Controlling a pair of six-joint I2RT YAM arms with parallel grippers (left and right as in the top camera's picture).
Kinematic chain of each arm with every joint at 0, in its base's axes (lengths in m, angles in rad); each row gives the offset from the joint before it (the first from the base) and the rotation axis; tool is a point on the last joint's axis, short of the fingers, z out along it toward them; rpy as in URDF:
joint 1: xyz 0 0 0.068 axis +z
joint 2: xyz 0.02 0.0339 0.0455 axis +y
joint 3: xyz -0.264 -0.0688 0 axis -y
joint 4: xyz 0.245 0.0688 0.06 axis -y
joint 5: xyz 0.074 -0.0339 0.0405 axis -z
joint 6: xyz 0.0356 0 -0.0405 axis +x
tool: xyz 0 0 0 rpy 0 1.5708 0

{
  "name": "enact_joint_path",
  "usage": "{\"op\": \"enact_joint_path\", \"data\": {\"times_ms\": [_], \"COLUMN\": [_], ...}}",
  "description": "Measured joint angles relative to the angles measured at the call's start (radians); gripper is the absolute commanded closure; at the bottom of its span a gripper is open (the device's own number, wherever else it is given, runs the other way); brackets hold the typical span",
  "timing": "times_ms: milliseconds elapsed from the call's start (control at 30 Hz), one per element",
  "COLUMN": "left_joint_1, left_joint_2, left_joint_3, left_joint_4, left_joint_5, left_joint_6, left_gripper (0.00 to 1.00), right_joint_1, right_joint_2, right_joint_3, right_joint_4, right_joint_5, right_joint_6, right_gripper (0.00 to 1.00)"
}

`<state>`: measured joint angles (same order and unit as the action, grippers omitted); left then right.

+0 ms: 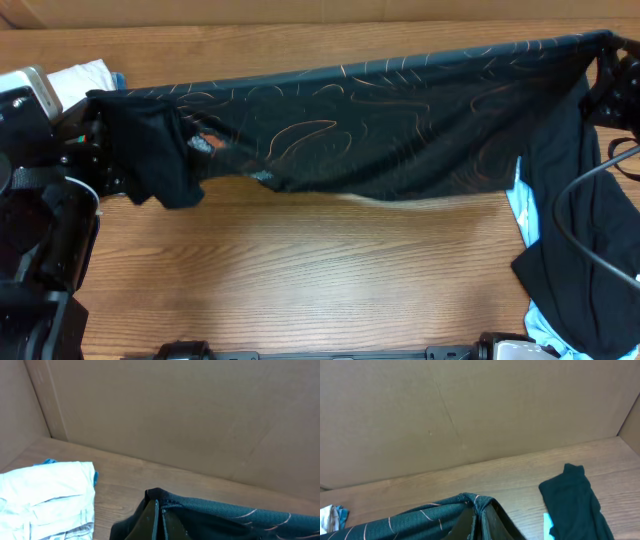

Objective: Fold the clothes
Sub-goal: 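Lift the jersey with both grippers and lay it flat forward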

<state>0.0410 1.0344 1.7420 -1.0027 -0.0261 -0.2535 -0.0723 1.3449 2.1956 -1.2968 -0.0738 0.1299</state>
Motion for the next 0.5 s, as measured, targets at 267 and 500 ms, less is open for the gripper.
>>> {"op": "enact_joint_path", "data": {"times_ms": [267,500], "left_joint_1": [0.0,-0.002], "left_joint_2": [0.234,0.55], "left_joint_3": [0.002,0.001], "left_joint_4": [0.117,0.462], "left_joint_5": [0.032,0.115], "left_joint_6": [0.018,0.05], "left_gripper": [0.96,0.96], "right_joint_1": [0.0,0.0], "right_joint_2": [0.251,0.563], "right_joint_3": [0.014,-0.004], "right_joint_4": [0.024,0.218], "right_joint_5": [0.0,0.012], "right_joint_6": [0.0,0.001], "right_gripper": [0.96,0.96]}}
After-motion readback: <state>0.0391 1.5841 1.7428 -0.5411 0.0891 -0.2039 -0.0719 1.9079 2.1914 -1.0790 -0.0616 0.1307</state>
